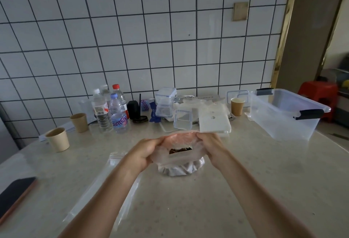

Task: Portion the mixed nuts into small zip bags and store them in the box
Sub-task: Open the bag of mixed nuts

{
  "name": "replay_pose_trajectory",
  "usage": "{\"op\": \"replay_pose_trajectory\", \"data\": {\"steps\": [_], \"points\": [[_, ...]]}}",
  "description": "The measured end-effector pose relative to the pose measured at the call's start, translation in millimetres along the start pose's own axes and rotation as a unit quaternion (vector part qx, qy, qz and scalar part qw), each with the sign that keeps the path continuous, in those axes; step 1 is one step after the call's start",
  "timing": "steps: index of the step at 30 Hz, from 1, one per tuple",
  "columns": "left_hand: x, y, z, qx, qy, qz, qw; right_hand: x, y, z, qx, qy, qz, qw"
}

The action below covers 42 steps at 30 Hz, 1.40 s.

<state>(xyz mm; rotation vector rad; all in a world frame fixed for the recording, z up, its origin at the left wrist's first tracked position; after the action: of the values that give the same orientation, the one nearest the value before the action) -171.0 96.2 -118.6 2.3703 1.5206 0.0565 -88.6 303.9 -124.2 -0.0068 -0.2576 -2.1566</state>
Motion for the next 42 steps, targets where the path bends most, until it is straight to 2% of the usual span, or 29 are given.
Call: {"op": "replay_pose_trajectory", "data": {"steps": [5,7,9,12,14,17,19,24,27,30,32,34,36,39,42], "points": [[2.3,-9.9,11.6,-0.086,0.076,-0.009,0.993,1.4,-0.2,-12.2,0.082,-0.097,-0.029,0.992],[3.9,-8.8,12.7,-0.084,0.06,-0.018,0.994,3.3,-0.2,-14.3,0.094,-0.115,-0.021,0.989],[-1.9,-10.2,10.3,-0.042,0.003,-0.055,0.998,0.6,-2.1,-13.9,0.081,-0.088,-0.021,0.993],[-24.0,-0.4,-1.2,0.038,-0.124,-0.118,0.985,-13.6,-3.0,-5.8,0.037,0.009,-0.019,0.999],[-41.3,13.0,-7.1,0.084,-0.232,-0.15,0.957,-30.5,2.0,6.1,-0.016,0.128,-0.05,0.99],[-48.6,27.1,-1.8,0.065,-0.346,-0.137,0.926,-47.8,13.8,20.8,-0.083,0.326,-0.116,0.935],[-42.7,29.0,4.5,0.024,-0.35,-0.104,0.931,-42.6,23.9,21.9,-0.08,0.372,-0.099,0.92],[-26.9,31.5,13.0,-0.019,-0.228,-0.081,0.97,-18.0,34.3,12.7,-0.043,0.341,-0.045,0.938],[-21.3,31.5,18.7,-0.022,-0.111,-0.073,0.991,-12.3,32.3,-2.7,0.001,0.234,-0.003,0.972],[-13.4,30.9,26.2,-0.017,0.069,-0.042,0.997,-13.8,32.6,-12.3,0.021,0.095,0.015,0.995],[-5.5,32.7,31.3,-0.032,0.2,-0.006,0.979,-16.3,32.4,-19.7,0.037,0.007,0.016,0.999],[1.0,33.6,34.7,-0.046,0.316,0.027,0.947,-17.3,33.9,-27.3,0.058,-0.086,0.022,0.994],[5.0,33.4,36.0,-0.048,0.402,0.056,0.913,-16.0,34.9,-34.6,0.085,-0.215,0.039,0.972],[11.6,33.5,36.6,-0.034,0.476,0.088,0.874,-11.0,38.4,-40.1,0.105,-0.374,0.07,0.919],[18.7,31.6,41.4,-0.035,0.487,0.089,0.868,-2.7,41.9,-47.3,0.117,-0.412,0.074,0.901]]}}
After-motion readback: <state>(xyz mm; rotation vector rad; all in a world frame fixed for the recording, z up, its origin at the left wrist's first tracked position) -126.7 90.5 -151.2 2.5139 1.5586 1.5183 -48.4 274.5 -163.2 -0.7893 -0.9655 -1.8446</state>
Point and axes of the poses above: each hand's wrist, its own y-axis away from the middle knuckle, its own x-axis out of the palm, z = x × y, the point moved 7 cm from there along -y, towards the middle knuckle, and after that the axes turned 6 degrees about -y, right-handed, at the moved point
